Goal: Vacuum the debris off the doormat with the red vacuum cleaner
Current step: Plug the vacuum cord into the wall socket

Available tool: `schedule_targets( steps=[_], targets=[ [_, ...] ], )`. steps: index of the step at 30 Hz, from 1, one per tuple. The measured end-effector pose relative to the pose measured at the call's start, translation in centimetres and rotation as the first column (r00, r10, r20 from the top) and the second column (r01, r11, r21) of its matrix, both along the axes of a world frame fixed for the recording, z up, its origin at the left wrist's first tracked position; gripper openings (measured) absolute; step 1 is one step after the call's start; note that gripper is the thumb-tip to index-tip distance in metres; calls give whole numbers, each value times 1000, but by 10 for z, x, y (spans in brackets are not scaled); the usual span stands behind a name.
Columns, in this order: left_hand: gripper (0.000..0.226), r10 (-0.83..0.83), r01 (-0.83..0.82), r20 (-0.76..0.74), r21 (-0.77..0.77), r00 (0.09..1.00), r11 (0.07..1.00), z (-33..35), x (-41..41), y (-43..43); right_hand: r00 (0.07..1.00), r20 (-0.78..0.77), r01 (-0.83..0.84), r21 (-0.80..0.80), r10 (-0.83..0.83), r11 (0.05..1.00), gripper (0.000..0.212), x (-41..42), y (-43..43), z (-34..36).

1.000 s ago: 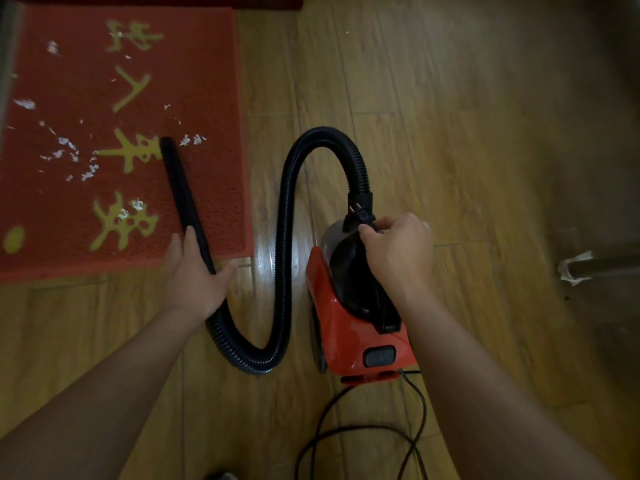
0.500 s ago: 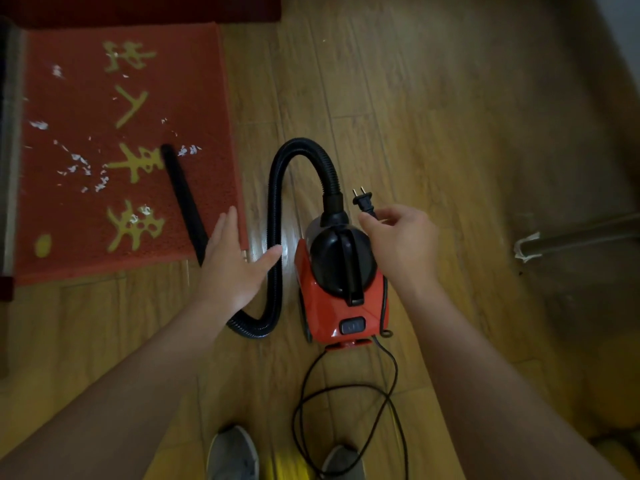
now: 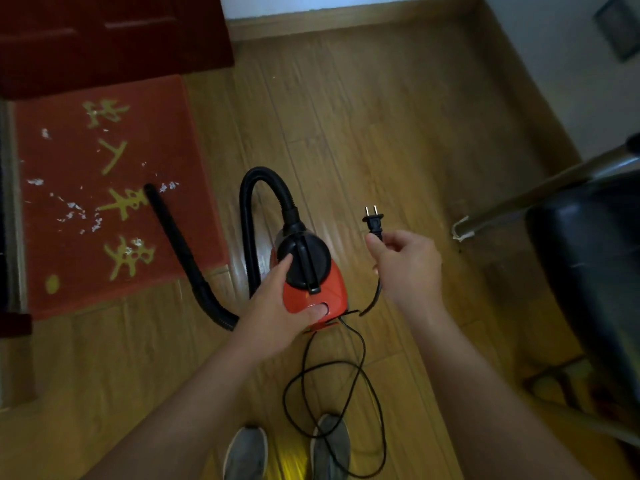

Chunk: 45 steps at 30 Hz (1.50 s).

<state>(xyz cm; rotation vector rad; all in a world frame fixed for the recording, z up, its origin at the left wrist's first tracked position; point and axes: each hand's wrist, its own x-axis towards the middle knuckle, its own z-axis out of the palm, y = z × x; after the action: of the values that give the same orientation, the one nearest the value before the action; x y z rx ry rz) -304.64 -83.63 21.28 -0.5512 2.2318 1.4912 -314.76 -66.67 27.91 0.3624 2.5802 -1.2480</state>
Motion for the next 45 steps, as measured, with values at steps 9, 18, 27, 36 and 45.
schedule_targets(
  steps=[9,18,27,36,45],
  targets=[
    [100,-320,320,-11,66,947,945,36,-7,56,968,-84,233,-56,-238,971,15,29,46,62],
    [60,-620,618,-79,-46,781,784,73,3,113,851,-83,493,-217,-519,842,28,66,95,131],
    [14,-683,683,-152,-61,715,728,105,34,172,678,-74,676,-329,-732,659,23,133,166,188],
    [22,-776,788,-165,17,609,615,146,89,266,455,-82,803,-393,-887,448,15,217,281,225],
    [26,-856,865,-175,-38,487,500,184,150,394,302,-91,833,-459,-949,309,19,323,412,247]
  ],
)
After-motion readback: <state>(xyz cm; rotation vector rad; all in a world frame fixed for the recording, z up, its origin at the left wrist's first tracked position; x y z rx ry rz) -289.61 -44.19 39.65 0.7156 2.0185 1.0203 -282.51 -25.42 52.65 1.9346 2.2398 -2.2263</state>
